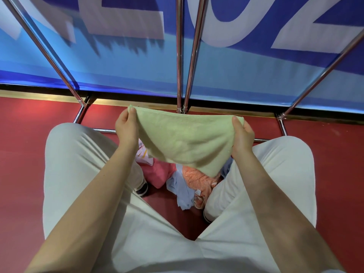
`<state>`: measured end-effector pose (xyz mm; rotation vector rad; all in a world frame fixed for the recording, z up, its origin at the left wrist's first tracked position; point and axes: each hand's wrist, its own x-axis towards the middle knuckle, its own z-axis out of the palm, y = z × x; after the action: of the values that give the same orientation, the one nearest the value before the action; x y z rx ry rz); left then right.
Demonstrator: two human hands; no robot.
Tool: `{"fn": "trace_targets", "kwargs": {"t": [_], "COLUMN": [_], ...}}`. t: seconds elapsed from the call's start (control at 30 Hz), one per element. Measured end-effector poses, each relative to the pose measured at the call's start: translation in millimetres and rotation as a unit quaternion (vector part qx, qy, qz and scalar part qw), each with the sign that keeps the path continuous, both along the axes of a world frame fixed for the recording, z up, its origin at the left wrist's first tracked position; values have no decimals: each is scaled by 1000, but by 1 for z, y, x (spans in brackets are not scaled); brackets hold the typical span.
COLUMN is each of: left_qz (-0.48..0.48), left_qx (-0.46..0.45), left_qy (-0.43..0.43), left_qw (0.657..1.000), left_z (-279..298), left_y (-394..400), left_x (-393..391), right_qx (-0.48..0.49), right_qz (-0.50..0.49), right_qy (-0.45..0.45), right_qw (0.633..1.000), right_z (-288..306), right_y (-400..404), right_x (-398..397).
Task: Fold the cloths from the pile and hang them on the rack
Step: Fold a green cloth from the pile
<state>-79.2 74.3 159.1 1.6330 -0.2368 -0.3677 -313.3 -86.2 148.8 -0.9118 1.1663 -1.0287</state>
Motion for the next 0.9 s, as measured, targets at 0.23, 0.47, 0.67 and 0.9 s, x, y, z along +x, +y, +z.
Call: {"fn": "trace_targets", "kwargs": {"t": [0.23,0.47,0.67,0.9], "left_qz": [4,-65,-148,-135], "left_qx": [25,-16,-39,-47], "left_qy": [171,183,149,171], "left_qw": [985,981,977,975], "left_z": [-7,5,7,11], "left_y": [-14,-36,-45,-49], "left_x": [-19,-66,-96,-109], "right_qx": [12,-37,-76,-125], "right_qz": [32,118,130,139], "right_qy": [69,131,147,183], "right_qw": [997,984,978,965], "right_z": [-8,2,15,24], "right_y": [10,29,41,57], "right_x": [10,28,43,61]}}
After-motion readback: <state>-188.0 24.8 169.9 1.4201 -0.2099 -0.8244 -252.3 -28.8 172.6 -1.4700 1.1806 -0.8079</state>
